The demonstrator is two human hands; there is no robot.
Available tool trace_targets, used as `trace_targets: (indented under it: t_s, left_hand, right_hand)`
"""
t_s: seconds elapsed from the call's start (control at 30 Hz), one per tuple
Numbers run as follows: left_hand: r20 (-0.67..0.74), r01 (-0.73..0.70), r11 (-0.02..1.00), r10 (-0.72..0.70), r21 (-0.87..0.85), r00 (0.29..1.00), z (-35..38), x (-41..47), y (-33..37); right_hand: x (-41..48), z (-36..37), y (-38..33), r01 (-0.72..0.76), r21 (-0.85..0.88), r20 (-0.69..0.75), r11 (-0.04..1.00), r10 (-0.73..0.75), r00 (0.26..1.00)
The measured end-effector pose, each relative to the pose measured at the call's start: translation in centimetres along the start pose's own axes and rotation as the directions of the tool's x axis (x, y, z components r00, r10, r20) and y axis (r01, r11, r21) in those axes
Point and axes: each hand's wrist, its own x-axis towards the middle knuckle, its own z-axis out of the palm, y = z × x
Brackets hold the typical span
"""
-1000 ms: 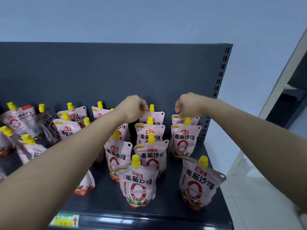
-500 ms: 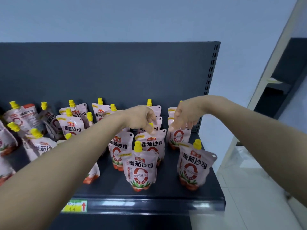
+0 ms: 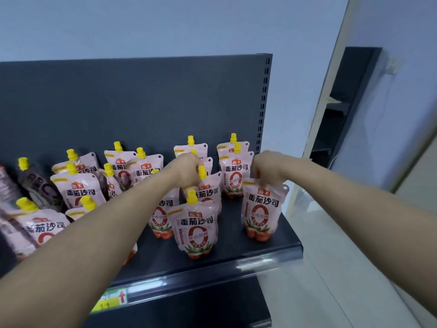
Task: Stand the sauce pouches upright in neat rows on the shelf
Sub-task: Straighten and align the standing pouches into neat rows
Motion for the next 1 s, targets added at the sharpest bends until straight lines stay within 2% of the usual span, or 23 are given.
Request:
trace_targets:
  t_s: [0.13,0.3,0.53,0.77,0.93,1.0]
  left_hand:
    - [-0.015,-0.013,1.000,0.013,0.000,1.000,-0.1,0.0,-0.2]
    - [-0.025,0.011,1.000,-0.010,0.015,1.000,-0.2,-0.1,-0.4]
    - [-0.025,0.058,0.998,-0.058,0.020,0.998,-0.5,-0.5,-0.3]
    - [-0.014,0.078,0.997,-0.078,-0.001,0.997,-0.5,-0.9,0.3]
    - [-0.009,0.054,0.995,-0.055,-0.085,0.998,-1.6,-1.9,0.5]
    - [-0.021,0.068,0.987,-0.072,-0.144,0.997,-2.7,-2.5,0.2]
  right_hand:
    - [0.8,0.0,0.1,0.011,0.044,-0.095,0.999,-0.006,0.995]
    - [2.3,-0.7,-0.4,0.086,-0.049,-0.171,0.995,-0.093,0.981]
    - [4.3,-0.6,-0.9,0.172,-0.122,-0.112,0.977,-0.186,0.976]
    - [4.4,-0.6,-0.8,0.218,-0.101,-0.079,0.971,-0.227,0.971]
    - [2.7,-2.0,-1.1,0.251,-0.024,-0.231,0.968,-0.250,0.941]
    - [1.7,-3.0,-1.9,0.288,0.058,-0.301,0.956,-0.258,0.918]
